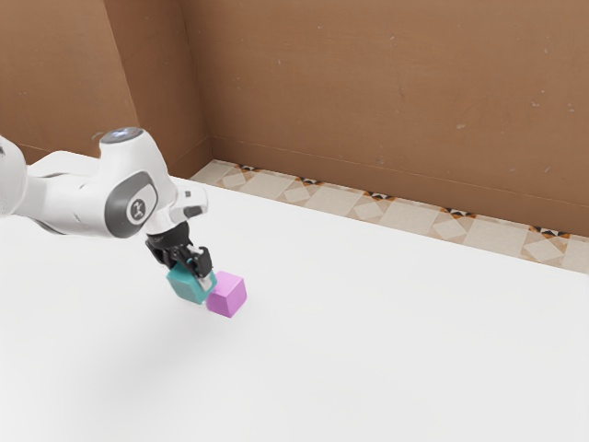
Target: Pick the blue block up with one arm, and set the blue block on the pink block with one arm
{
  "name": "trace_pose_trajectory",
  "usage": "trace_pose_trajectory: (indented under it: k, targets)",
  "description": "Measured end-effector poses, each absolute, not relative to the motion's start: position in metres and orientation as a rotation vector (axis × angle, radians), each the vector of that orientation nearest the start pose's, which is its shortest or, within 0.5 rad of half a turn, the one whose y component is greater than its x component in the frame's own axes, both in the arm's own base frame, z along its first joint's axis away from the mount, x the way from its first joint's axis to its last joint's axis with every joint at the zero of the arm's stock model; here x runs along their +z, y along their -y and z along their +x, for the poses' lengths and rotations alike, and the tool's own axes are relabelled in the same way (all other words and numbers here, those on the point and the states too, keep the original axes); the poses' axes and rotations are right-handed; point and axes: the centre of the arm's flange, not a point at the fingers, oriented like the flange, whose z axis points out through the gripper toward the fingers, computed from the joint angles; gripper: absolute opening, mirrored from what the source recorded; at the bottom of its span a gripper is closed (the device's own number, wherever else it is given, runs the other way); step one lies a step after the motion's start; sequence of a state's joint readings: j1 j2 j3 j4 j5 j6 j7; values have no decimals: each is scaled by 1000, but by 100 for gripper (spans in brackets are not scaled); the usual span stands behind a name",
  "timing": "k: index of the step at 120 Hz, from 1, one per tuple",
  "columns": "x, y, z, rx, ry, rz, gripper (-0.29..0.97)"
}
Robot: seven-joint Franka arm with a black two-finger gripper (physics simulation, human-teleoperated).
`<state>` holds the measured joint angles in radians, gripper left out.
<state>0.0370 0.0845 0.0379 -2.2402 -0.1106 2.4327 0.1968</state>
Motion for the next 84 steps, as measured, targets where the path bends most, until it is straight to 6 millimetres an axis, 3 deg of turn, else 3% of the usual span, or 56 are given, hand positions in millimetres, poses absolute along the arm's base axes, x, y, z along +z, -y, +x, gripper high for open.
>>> trace_pose_trajectory:
  k: [12,17,23,37,56,84]
  targets:
    - [349,-63,580,-169,-36,-3175,35]
    - [351,-65,604,-149,-39,-3174,36]
    - [348,-63,618,-105,-46,-3176,36]
    - [335,-52,620,18,-49,-3189,36]
    - [331,-28,618,107,-67,-3197,36]
    - [334,-25,635,113,-41,-3198,38]
